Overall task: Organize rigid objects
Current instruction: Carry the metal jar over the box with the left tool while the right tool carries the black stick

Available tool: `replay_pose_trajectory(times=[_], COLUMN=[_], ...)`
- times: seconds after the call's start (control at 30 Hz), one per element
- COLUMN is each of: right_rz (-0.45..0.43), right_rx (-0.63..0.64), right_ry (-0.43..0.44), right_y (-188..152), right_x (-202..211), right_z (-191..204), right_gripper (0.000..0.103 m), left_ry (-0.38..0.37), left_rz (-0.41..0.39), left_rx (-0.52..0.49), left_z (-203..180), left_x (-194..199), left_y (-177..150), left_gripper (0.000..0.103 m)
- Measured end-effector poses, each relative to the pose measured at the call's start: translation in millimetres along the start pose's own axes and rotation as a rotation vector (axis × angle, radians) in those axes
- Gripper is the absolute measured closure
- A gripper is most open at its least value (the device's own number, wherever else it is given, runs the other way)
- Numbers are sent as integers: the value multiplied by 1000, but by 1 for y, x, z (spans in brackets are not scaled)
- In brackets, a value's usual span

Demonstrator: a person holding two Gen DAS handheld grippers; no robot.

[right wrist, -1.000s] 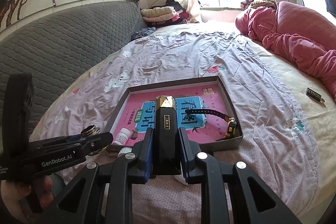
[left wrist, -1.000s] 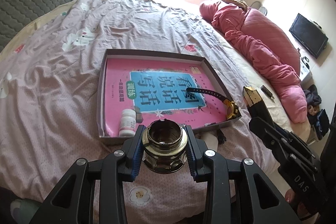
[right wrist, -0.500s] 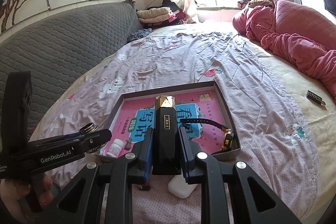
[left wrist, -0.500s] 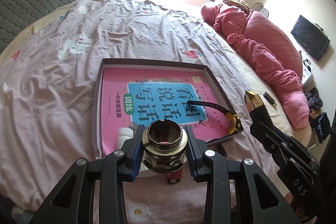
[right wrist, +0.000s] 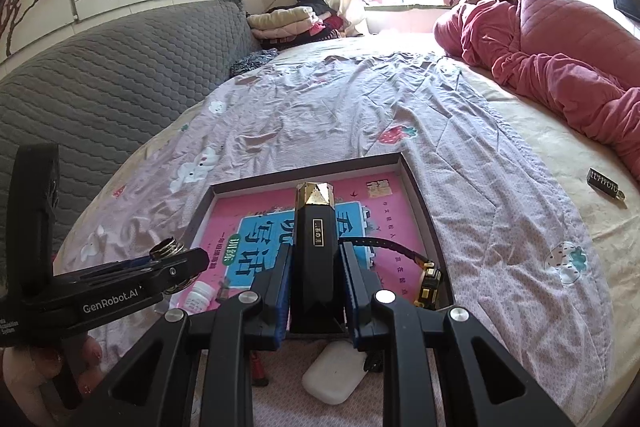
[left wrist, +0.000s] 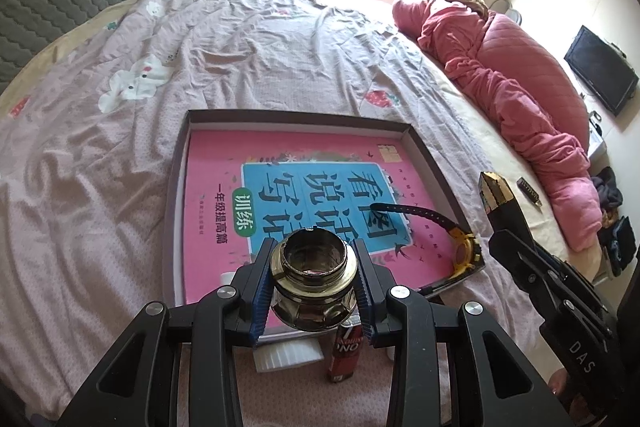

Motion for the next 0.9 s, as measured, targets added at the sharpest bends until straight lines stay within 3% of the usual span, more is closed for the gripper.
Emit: replay_pose_trajectory(times=[0.9], right_rz=[104], right_rx=[10], right_ry=[-21], right_y=[-18], right_x=[-47], right_z=[-2], right_gripper=[80], left_ry=[57], left_rz=[100], left_rx=[-25], left_z=[5], left_x=[-70], left_y=[-2], left_gripper=[66])
Point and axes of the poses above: each gripper's, at about its wrist camera, not at the fingertips, and x roughly against the way its jaws point, z to its left, y to its top, the point moved 1 cm from there along -x, roughly the way its jaws point, and after that the axes turned 11 degrees about x, right-handed, at the moved point
